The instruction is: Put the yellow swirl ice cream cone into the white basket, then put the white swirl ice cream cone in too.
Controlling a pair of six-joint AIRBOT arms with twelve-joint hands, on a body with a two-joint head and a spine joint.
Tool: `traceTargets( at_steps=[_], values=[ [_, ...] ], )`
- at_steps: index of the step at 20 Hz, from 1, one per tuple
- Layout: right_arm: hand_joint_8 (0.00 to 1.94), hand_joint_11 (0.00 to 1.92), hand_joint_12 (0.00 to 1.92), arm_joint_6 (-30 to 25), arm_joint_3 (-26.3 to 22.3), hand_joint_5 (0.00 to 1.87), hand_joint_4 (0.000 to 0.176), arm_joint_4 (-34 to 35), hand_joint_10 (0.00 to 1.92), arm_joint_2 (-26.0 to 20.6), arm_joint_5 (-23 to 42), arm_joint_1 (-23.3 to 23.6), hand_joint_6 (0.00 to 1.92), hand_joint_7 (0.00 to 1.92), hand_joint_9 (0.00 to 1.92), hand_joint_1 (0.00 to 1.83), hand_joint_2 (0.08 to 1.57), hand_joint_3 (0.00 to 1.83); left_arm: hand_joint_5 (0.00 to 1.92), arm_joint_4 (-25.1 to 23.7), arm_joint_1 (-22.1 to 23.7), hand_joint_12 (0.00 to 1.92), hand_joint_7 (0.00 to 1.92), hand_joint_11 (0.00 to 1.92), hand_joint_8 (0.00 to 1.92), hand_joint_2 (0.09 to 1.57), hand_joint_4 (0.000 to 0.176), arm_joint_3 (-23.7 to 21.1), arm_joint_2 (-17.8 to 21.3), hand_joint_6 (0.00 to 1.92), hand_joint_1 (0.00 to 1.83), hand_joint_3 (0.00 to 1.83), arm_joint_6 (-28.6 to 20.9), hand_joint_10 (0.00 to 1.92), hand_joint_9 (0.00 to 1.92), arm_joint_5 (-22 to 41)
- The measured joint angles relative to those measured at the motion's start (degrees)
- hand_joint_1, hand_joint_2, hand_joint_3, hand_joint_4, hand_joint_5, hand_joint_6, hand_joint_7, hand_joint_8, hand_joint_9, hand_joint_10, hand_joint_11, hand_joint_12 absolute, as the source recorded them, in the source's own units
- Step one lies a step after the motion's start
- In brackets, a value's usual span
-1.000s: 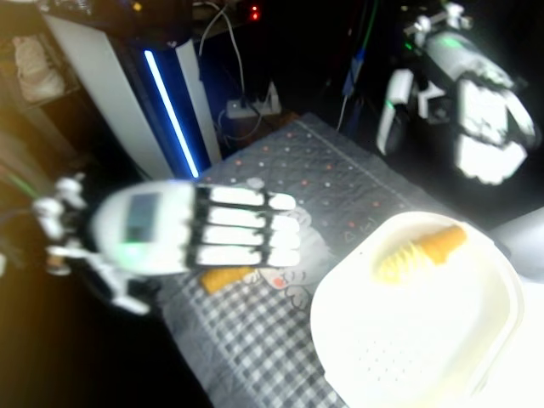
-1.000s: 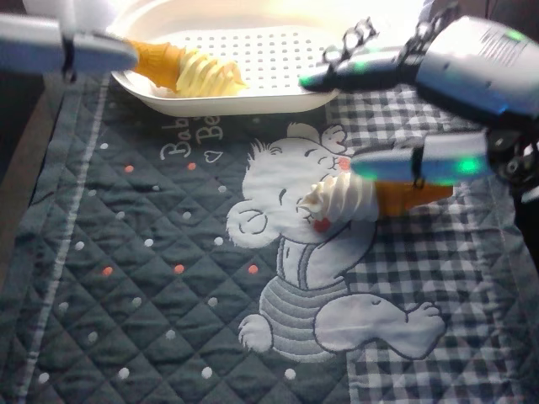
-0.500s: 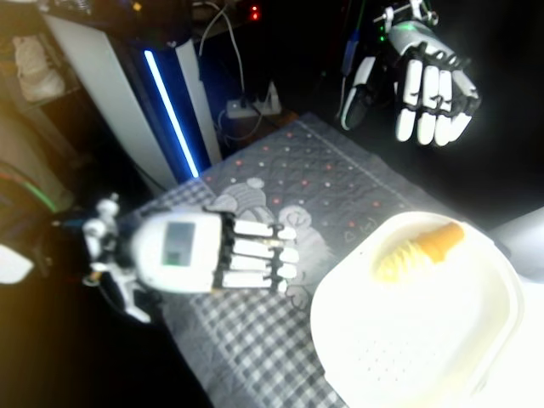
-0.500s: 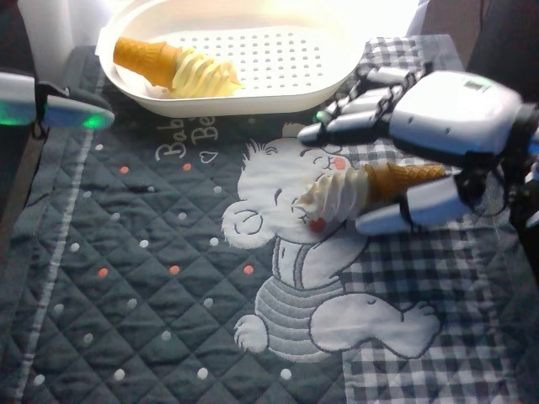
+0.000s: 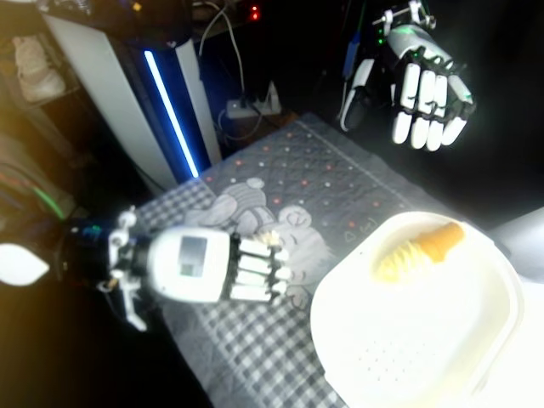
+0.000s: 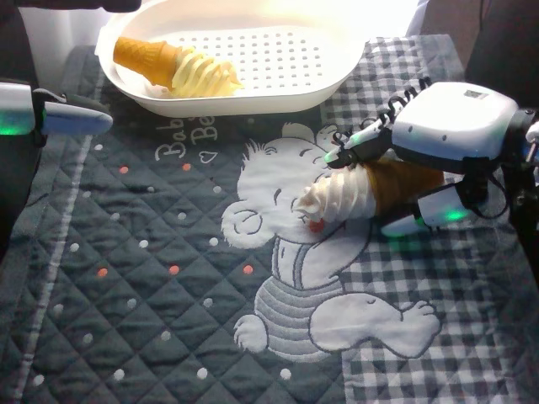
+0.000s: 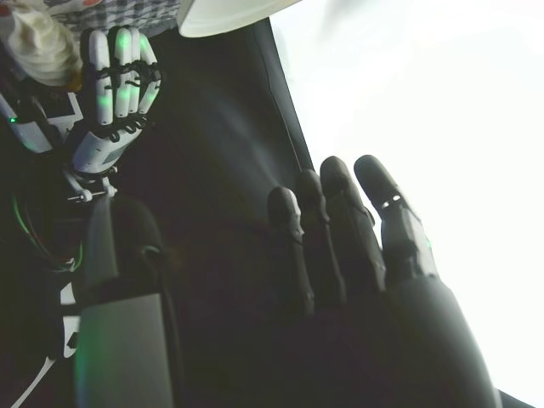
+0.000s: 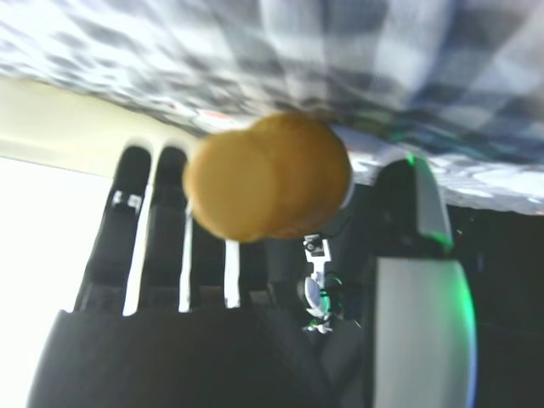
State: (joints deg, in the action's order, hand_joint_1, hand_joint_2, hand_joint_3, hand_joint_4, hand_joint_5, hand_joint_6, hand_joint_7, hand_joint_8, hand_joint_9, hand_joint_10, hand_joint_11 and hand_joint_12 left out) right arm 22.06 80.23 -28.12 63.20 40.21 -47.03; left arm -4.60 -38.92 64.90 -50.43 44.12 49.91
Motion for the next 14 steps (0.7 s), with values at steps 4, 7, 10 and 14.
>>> traceTargets(
  at_steps=[4, 7, 10, 14],
  values=[
    [1.69, 1.17, 1.92, 0.4, 0.9, 1.1, 0.0, 4.2, 1.92, 0.2, 2.1, 0.3, 0.77, 1.0, 1.09, 1.19, 1.06, 0.0, 0.58, 0.5, -0.9, 1.13, 0.55, 0.05, 0.0, 0.88, 0.0, 0.0, 0.0, 0.0, 0.96, 0.0, 0.0, 0.01, 0.51, 0.6],
    [1.0, 0.93, 1.23, 0.5, 1.4, 0.98, 0.0, 10.3, 0.91, -2.9, 7.5, 0.9, 0.78, 1.11, 1.1, 1.28, 1.09, 0.0, 0.58, 1.3, -1.4, 1.16, 0.54, 0.05, 0.0, 0.89, 0.001, 0.0, -0.1, 0.0, 0.94, 0.0, 0.0, 0.01, 0.52, 0.4],
    [1.06, 0.91, 1.44, 0.7, 4.0, 1.1, 0.0, 13.7, 1.03, -3.5, 12.8, 6.7, 0.5, 1.09, 1.08, 1.28, 1.08, 0.0, 0.59, 1.4, -1.4, 1.21, 0.55, 0.05, 0.0, 0.89, 0.0, 0.0, -0.4, 0.0, 0.93, 0.0, -0.1, 0.01, 0.53, 0.6],
    [0.47, 1.15, 0.89, 5.1, 12.3, 1.1, 0.0, 11.9, 0.23, 5.1, 6.2, 20.0, 0.7, 1.33, 1.4, 1.27, 1.03, 0.0, 0.6, 1.2, -2.9, 1.17, 0.55, 0.05, 0.0, 0.87, 0.0, 0.0, -0.7, 0.0, 0.94, 0.0, -2.2, 0.0, 0.53, 0.5]
  ],
)
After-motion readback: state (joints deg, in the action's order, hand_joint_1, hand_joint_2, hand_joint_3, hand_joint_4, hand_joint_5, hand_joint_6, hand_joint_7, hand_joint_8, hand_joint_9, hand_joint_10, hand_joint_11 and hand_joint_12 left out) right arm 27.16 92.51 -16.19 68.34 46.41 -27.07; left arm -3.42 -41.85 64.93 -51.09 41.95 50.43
